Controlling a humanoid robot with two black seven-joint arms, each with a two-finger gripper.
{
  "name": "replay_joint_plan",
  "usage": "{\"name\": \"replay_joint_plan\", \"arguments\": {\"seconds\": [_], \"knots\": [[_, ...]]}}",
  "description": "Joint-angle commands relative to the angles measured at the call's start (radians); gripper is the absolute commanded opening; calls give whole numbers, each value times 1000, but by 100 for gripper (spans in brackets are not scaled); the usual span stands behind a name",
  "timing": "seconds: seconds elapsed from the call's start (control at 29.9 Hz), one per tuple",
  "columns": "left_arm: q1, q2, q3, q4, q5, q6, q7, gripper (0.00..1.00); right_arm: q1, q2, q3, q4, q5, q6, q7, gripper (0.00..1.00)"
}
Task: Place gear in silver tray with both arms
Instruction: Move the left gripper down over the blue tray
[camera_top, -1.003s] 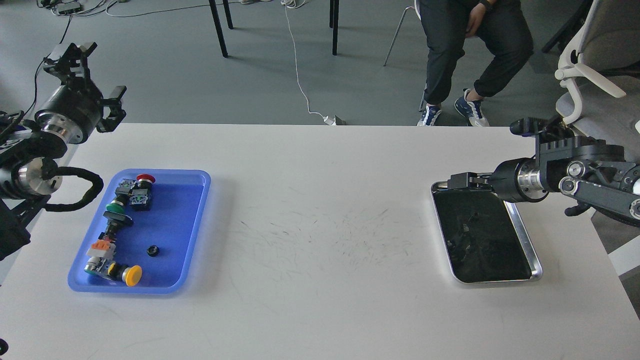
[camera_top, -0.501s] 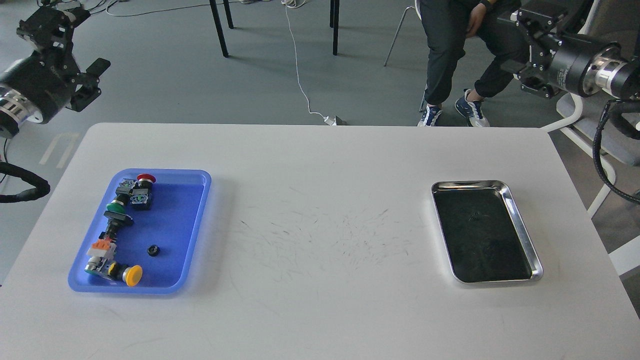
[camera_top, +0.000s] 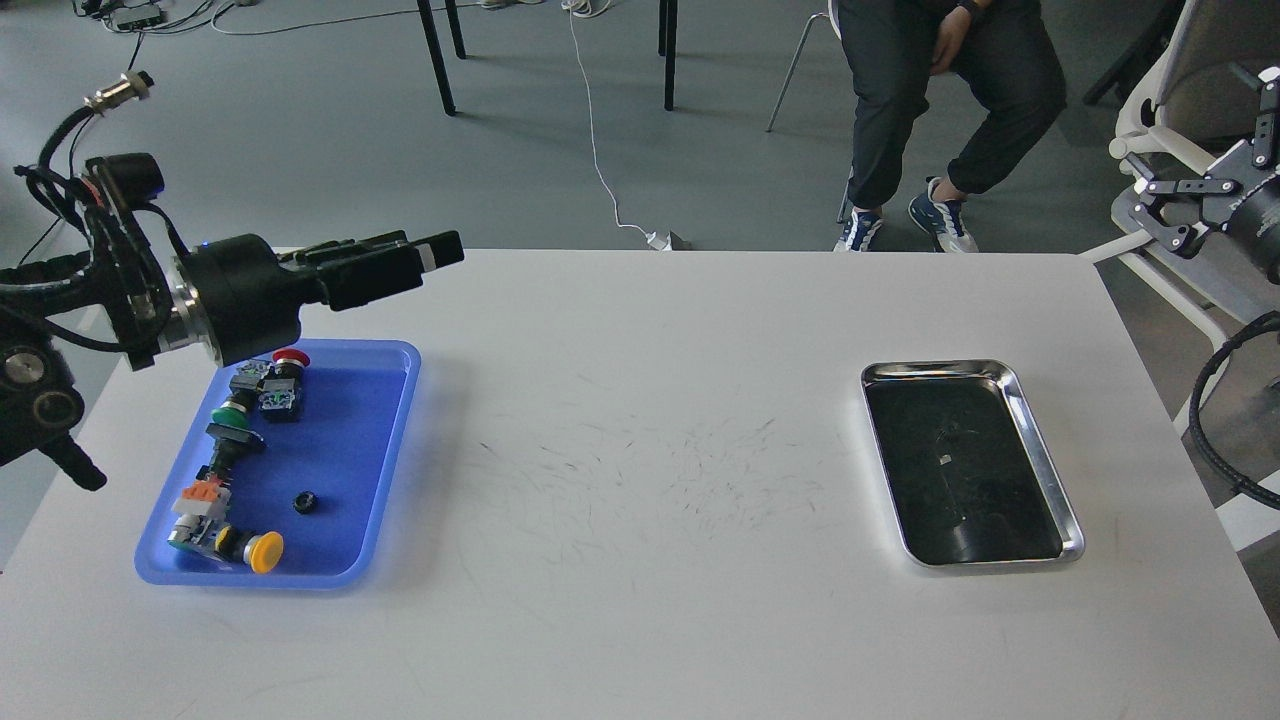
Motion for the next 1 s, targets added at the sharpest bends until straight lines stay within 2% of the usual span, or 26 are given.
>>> {"name": "replay_joint_plan", "arguments": {"seconds": [0.0,0.17,0.27,0.43,0.67,0.8,0.87,0.97], "knots": [[21,-2,80,21,291,74,-46,96,-98,59,98,-49,3,0,9,96],[44,0,213,136,481,234,-62,95,-170,107,155,-46,1,0,6,96],[54,6,247,186,503,277,-65,94,-170,105,155,-41,1,0,4,96],[93,7,255,265,535,301,-80,87,-170,101,149,-35,0,0,1,96],[172,-2,253,360,569,347,-94,85,-170,102,140,-20,-8,0,3,96],[180,-23,253,413,567,366,-99,84,-170,104,138,-15,-11,0,3,96],[180,-43,255,439,567,369,-109,79,-170,104,137,-15,-13,0,3,96],[182,-59,255,473,564,370,-113,77,-170,104,135,-14,-13,0,3,96]]}}
